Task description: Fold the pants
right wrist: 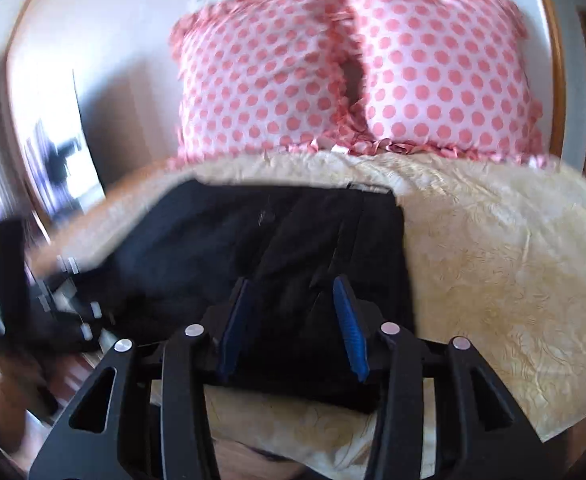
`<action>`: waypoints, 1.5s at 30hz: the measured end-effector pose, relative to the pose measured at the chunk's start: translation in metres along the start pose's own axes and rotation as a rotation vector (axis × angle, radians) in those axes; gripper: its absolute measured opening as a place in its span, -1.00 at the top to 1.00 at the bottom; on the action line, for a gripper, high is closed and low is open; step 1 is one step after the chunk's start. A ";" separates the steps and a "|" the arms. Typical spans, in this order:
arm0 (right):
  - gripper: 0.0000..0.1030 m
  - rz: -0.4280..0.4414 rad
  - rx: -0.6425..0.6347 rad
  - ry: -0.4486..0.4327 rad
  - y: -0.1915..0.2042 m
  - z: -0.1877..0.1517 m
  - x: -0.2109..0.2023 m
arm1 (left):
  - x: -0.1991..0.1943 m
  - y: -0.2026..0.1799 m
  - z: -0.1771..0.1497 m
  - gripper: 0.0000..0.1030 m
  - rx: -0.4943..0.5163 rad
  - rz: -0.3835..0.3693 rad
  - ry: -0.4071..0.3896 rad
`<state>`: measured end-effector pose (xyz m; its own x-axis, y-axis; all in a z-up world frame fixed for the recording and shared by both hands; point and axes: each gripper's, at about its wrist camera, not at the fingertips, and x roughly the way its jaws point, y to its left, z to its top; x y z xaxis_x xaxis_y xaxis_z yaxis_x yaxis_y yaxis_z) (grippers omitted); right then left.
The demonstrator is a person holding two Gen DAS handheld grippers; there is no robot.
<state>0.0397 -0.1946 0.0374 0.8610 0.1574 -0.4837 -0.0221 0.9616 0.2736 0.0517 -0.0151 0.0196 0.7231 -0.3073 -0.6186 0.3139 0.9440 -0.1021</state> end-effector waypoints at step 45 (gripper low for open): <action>0.67 0.078 -0.032 0.160 -0.033 0.042 0.075 | 0.091 0.110 0.093 -0.39 -0.332 -0.182 0.320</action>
<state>0.1261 -0.2239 0.0274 0.7644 0.2635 -0.5885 -0.1041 0.9512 0.2906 0.2096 0.0492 0.0245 0.4332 -0.4677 -0.7705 0.1670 0.8817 -0.4413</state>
